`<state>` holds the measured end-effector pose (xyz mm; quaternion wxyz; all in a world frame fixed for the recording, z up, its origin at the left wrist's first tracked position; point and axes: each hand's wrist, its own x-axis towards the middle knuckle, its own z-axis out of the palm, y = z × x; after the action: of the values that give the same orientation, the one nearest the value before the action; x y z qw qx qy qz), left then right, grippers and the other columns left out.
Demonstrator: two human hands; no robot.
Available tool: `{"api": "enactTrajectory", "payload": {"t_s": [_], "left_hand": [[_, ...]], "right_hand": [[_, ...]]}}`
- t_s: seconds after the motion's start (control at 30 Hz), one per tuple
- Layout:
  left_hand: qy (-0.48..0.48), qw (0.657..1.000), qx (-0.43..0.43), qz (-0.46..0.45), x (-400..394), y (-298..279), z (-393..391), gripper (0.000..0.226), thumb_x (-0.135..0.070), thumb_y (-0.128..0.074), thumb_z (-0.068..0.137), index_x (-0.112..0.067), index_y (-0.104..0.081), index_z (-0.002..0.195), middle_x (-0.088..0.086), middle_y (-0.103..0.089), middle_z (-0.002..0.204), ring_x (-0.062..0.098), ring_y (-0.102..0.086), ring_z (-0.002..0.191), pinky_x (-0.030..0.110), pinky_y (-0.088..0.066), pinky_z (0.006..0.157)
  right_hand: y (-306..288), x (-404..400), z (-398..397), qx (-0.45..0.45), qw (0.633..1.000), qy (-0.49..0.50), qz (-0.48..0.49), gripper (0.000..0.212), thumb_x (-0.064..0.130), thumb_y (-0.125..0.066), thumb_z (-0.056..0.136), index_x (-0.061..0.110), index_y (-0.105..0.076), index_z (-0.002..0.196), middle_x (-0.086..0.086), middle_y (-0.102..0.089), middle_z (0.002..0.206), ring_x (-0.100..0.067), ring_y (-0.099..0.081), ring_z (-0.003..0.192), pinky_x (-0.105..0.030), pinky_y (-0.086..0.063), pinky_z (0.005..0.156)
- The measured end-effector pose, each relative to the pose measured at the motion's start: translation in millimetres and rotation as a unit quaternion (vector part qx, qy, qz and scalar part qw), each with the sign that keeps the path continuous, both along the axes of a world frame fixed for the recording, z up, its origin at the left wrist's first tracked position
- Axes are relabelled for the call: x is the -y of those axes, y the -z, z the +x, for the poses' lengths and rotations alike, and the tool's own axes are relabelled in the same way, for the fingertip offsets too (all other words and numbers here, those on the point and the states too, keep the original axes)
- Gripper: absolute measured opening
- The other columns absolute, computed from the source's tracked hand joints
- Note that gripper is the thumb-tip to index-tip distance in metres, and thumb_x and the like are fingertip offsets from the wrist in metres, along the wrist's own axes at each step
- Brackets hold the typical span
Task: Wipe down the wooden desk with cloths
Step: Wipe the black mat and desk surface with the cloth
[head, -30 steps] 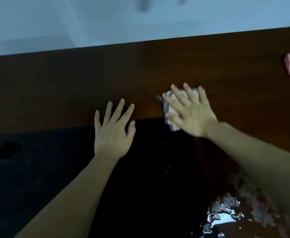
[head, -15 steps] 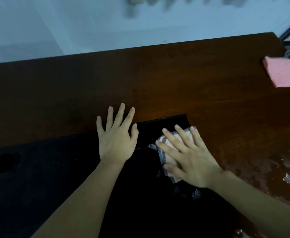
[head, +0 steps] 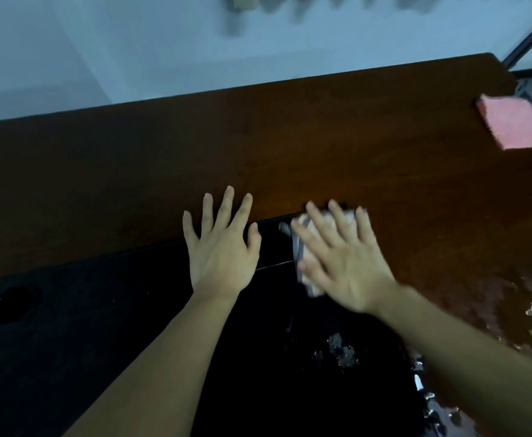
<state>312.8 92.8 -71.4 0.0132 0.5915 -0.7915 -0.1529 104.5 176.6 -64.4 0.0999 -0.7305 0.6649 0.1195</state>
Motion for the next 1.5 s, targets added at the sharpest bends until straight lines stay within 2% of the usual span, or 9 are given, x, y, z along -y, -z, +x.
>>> {"api": "enactTrajectory", "payload": {"t_s": [0.13, 0.3, 0.53, 0.63, 0.87, 1.0, 1.2, 1.3, 1.5], "left_hand": [[-0.003, 1.0, 0.005, -0.01, -1, 1, 0, 0.056, -0.05, -0.019, 0.106, -0.041, -0.009, 0.161, -0.009, 0.002, 0.17, 0.023, 0.011, 0.157, 0.056, 0.005, 0.124], [-0.003, 1.0, 0.012, -0.009, 0, 3, 1, 0.056, -0.05, -0.019, 0.106, -0.042, -0.008, 0.16, -0.01, 0.003, 0.17, 0.022, 0.011, 0.156, 0.055, 0.006, 0.125], [-0.011, 1.0, 0.012, -0.008, -2, 0, -2, 0.056, -0.052, -0.017, 0.105, -0.044, -0.011, 0.16, -0.013, 0.002, 0.17, 0.02, 0.011, 0.156, 0.053, 0.007, 0.125], [-0.011, 1.0, 0.014, 0.002, -2, -1, -1, 0.057, -0.052, -0.017, 0.105, -0.042, -0.012, 0.16, -0.013, 0.002, 0.17, 0.019, 0.011, 0.156, 0.053, 0.008, 0.125], [-0.036, 0.999, -0.023, 0.008, -5, -17, -17, 0.058, -0.052, -0.018, 0.104, -0.039, -0.02, 0.16, -0.011, -0.008, 0.17, 0.022, 0.002, 0.157, 0.055, 0.008, 0.124], [-0.032, 0.998, -0.039, 0.025, -8, -19, -52, 0.055, -0.049, -0.022, 0.106, -0.039, -0.018, 0.16, -0.011, -0.006, 0.17, 0.021, 0.005, 0.157, 0.055, 0.008, 0.124], [-0.047, 0.998, -0.013, 0.031, -14, -6, -90, 0.055, -0.05, -0.021, 0.107, -0.043, -0.011, 0.16, -0.01, 0.005, 0.17, 0.025, 0.015, 0.156, 0.056, 0.013, 0.121], [-0.045, 0.998, 0.012, 0.043, -14, -6, -93, 0.055, -0.051, -0.019, 0.107, -0.045, -0.007, 0.16, -0.011, 0.009, 0.17, 0.026, 0.016, 0.155, 0.056, 0.011, 0.123], [-0.067, 0.998, 0.005, -0.006, -20, -1, -97, 0.056, -0.051, -0.023, 0.105, -0.044, -0.016, 0.16, -0.011, 0.0, 0.17, 0.025, 0.01, 0.157, 0.055, 0.009, 0.124]], "right_hand": [[1, -42, -4, 0.033, 0.997, -0.07, 0.029, 0.066, 0.067, -0.013, 0.104, 0.037, -0.005, 0.162, -0.001, -0.003, 0.171, -0.036, -0.001, 0.156, -0.065, -0.004, 0.12], [3, 27, -42, 0.029, 1.0, -0.001, -0.008, 0.064, 0.073, 0.008, 0.092, 0.052, 0.03, 0.148, 0.01, 0.03, 0.163, -0.027, 0.026, 0.152, -0.059, 0.014, 0.121], [-1, 92, -53, 0.004, 0.997, 0.076, 0.017, 0.066, 0.067, 0.002, 0.097, 0.044, 0.019, 0.156, 0.004, 0.021, 0.168, -0.031, 0.018, 0.154, -0.062, 0.009, 0.12], [-2, 36, -34, -0.009, 1.0, -0.011, 0.008, 0.066, 0.066, 0.007, 0.096, 0.041, 0.026, 0.155, 0.002, 0.025, 0.166, -0.034, 0.019, 0.154, -0.064, 0.006, 0.12], [-1, -27, -61, 0.051, 0.987, -0.151, 0.017, 0.064, 0.067, -0.014, 0.104, 0.041, -0.003, 0.161, 0.001, 0.0, 0.17, -0.034, 0.001, 0.156, -0.06, 0.003, 0.12], [2, 40, -95, 0.03, 0.997, -0.065, -0.001, 0.066, 0.072, 0.005, 0.093, 0.05, 0.022, 0.153, 0.01, 0.025, 0.166, -0.027, 0.022, 0.153, -0.058, 0.015, 0.12], [1, 111, -108, 0.01, 1.0, 0.014, 0.004, 0.065, 0.067, -0.002, 0.098, 0.046, 0.014, 0.157, 0.005, 0.016, 0.169, -0.031, 0.016, 0.155, -0.061, 0.01, 0.12], [-3, 65, -97, -0.001, 0.998, -0.051, 0.021, 0.065, 0.066, 0.001, 0.098, 0.043, 0.022, 0.155, 0.003, 0.024, 0.167, -0.033, 0.02, 0.153, -0.063, 0.011, 0.12], [-4, -4, -114, 0.063, 0.974, -0.211, 0.053, 0.067, 0.071, -0.006, 0.101, 0.041, -0.001, 0.161, 0.003, -0.001, 0.17, -0.034, -0.001, 0.155, -0.063, -0.003, 0.121]]}}
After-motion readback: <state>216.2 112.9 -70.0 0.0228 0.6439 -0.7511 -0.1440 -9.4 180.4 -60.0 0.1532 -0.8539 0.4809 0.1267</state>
